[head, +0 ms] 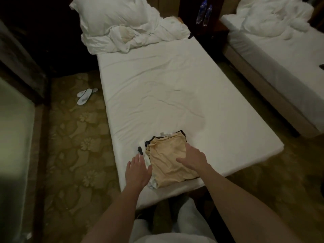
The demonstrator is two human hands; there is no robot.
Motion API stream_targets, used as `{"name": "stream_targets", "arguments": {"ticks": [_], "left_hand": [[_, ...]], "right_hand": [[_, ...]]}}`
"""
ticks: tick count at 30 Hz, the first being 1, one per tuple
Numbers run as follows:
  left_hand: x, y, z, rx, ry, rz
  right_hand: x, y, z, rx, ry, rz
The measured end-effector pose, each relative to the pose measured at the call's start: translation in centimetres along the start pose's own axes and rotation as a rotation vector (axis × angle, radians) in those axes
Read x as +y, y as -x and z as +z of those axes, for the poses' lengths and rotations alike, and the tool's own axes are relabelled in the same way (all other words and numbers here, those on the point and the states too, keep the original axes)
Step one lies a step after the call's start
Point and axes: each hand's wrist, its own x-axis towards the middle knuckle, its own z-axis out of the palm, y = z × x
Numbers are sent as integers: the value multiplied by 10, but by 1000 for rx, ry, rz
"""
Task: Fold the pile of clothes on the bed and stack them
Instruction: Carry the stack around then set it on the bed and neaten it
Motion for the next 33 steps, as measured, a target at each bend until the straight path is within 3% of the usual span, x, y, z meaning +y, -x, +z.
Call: {"name": "stream_targets", "arguments": {"ticks": [10,23,27,33], "left_hand": [[48,-59,50,-10,152,-273],[7,-123,166,-155,138,-532],[2,-144,192,-177,356,-667],[-3,-171,207,-32,715,-752]], "right_hand": [[55,-111,1,-160,19,-22],[109,-205,86,-226,-231,129],[115,-223,119,-241,-356,257],[118,-246,150,-155,-638,408]]}}
